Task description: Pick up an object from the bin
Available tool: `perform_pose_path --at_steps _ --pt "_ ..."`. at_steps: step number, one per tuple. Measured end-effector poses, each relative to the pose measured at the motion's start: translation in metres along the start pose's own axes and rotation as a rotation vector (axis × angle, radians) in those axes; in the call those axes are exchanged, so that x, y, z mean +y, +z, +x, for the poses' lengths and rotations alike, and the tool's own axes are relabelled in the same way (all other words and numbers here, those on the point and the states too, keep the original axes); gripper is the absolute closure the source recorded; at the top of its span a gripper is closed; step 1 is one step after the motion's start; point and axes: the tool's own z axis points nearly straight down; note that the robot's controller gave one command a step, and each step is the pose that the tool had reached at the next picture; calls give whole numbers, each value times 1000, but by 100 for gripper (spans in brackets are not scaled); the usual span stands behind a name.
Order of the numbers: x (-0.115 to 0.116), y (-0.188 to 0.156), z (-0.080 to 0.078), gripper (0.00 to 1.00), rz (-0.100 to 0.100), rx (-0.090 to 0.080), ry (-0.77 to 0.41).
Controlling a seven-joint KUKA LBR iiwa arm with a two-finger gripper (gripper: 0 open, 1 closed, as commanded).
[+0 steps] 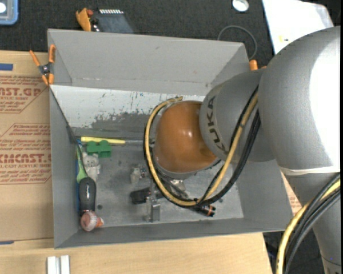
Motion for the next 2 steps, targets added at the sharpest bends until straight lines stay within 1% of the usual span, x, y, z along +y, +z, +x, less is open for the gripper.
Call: perform_pose_path --at_steps 1,2 --pt "-22 15 -33 100 -4 2 247" --pt "-22 14 -33 100 -5 2 248"
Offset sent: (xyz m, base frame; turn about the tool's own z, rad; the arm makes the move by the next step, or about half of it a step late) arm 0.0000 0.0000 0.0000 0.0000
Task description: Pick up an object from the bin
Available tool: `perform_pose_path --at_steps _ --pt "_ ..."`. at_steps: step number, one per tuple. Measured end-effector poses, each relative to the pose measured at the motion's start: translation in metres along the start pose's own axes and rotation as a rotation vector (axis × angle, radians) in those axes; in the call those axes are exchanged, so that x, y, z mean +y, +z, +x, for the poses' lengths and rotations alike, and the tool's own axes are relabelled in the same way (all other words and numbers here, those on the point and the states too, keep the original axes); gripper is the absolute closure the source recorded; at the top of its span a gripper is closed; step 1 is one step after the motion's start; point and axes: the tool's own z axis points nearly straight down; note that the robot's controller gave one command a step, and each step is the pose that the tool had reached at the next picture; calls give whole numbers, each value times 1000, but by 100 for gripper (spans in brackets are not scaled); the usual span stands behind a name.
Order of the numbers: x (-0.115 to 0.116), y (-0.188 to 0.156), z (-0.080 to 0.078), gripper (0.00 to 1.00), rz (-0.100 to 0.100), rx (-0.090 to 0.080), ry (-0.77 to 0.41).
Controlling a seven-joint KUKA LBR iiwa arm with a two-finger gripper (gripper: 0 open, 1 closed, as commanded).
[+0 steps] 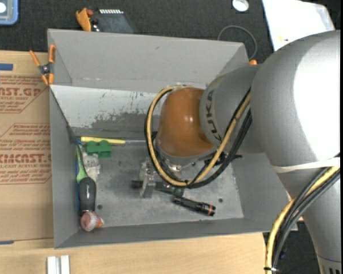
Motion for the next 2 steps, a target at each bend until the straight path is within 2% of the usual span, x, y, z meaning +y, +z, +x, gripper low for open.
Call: perform_pose_path --at_steps 1,2 --pt "-20 -70 21 100 1 8 16" --pt "-20 -143 -15 100 1 1 -27"
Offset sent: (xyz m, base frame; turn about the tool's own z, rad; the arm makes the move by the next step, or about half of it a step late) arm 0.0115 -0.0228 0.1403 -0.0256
